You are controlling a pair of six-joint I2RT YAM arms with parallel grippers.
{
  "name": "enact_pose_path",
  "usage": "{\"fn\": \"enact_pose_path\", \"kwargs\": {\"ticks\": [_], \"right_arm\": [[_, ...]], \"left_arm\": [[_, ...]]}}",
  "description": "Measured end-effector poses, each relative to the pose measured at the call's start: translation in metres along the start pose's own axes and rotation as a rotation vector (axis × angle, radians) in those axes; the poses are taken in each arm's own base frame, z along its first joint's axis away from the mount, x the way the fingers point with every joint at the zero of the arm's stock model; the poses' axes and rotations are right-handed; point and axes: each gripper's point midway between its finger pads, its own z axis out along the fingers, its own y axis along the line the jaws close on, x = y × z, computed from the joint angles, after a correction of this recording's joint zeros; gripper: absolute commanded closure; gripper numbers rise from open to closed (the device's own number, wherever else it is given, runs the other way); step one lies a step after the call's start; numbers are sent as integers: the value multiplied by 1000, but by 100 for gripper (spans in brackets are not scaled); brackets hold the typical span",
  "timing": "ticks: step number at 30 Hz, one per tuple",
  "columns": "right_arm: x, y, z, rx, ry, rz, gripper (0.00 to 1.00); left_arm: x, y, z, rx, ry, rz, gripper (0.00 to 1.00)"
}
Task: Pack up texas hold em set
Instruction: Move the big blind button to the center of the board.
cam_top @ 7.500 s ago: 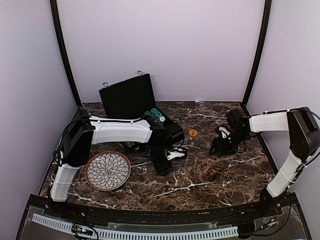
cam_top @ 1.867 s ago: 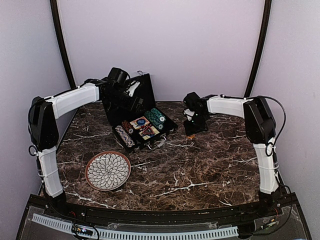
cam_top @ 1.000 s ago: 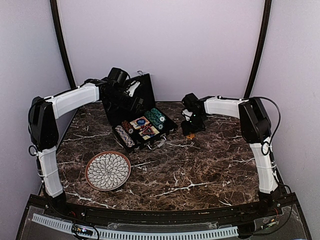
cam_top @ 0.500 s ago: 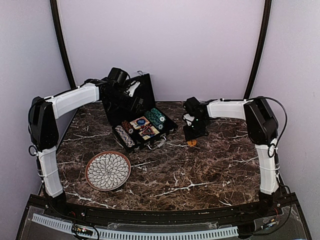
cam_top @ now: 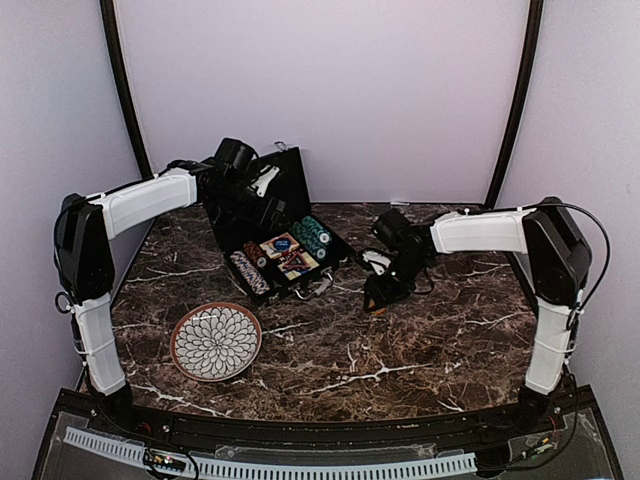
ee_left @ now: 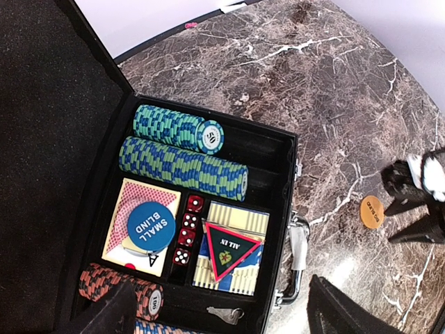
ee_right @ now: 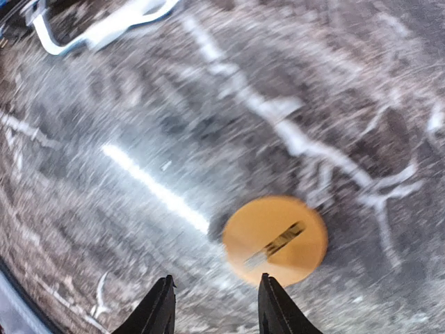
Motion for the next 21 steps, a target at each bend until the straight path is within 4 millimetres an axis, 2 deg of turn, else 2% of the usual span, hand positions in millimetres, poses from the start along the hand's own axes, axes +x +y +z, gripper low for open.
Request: {"fn": "enact_pose_path", "kwargs": {"ticks": [2, 7, 11, 16, 18, 21], "right_arm": [[8, 10, -2, -23, 8, -28, 57], [16, 22, -8, -21, -2, -65, 42], [5, 9, -14, 53, -50, -52, 33], [-12, -8, -21, 126, -89, -22, 31], [-19, -12, -17, 142, -93, -19, 30], [-19, -18, -8, 149, -74, -11, 29]], "left_arm": [[1, -1, 1, 3, 3, 0, 13], [5, -4, 0, 7, 7, 2, 14], [5, -8, -3, 12, -2, 8, 14], [5, -12, -5, 15, -13, 10, 14], [5, -12, -5, 16, -18, 11, 14], [5, -12, -6, 15, -19, 11, 14]]}}
